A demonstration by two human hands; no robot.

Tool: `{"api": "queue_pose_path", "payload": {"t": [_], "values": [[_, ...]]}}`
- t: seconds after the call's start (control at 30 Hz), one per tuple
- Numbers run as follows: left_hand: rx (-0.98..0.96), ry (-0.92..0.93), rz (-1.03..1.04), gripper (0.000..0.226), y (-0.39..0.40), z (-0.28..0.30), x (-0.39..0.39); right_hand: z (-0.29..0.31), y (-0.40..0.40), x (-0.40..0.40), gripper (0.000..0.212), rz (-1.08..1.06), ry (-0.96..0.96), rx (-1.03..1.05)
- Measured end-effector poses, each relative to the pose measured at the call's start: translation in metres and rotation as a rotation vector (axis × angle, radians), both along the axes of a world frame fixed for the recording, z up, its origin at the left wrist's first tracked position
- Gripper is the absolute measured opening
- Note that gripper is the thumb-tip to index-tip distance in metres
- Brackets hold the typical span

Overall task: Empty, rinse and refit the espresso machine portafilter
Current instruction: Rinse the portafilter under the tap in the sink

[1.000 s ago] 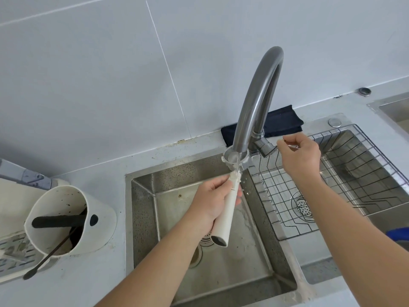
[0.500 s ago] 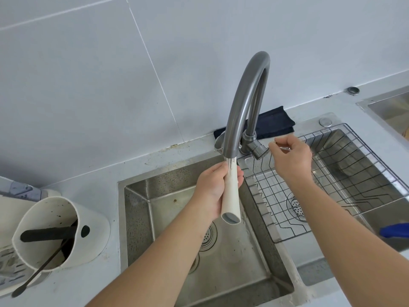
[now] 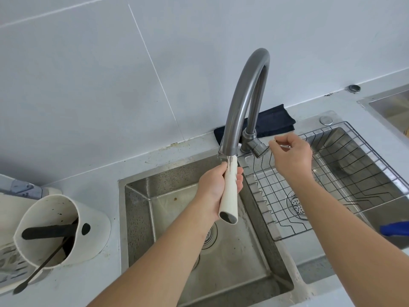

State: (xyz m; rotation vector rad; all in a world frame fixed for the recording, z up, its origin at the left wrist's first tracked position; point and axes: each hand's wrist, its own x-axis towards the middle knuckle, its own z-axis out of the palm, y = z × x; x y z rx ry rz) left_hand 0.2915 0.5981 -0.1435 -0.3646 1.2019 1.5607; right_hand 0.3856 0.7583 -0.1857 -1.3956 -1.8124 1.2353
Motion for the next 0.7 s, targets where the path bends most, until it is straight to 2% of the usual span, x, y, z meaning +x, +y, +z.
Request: {"api": "queue_pose_path", "payload": {"t": [0.23, 0.37, 0.53, 0.7], "values": [[0.039, 0.019, -0.125, 0.032, -0.017, -0.002, 0.009, 0.001, 0.0, 0.0, 0.011, -0.001, 0.004, -0.006], [0.042, 0.022, -0.12, 0.037, -0.03, -0.003, 0.014, 0.002, -0.002, 0.001, 0.012, 0.0, 0.007, -0.016], [0.033, 0.048, -0.137, 0.029, -0.047, 0.001, 0.021, 0.003, -0.003, 0.001, 0.013, 0.0, -0.003, -0.014], [0.01, 0.064, -0.148, 0.033, -0.063, -0.002, 0.026, 0.003, -0.005, 0.0, 0.013, 0.006, 0.005, -0.01]]}}
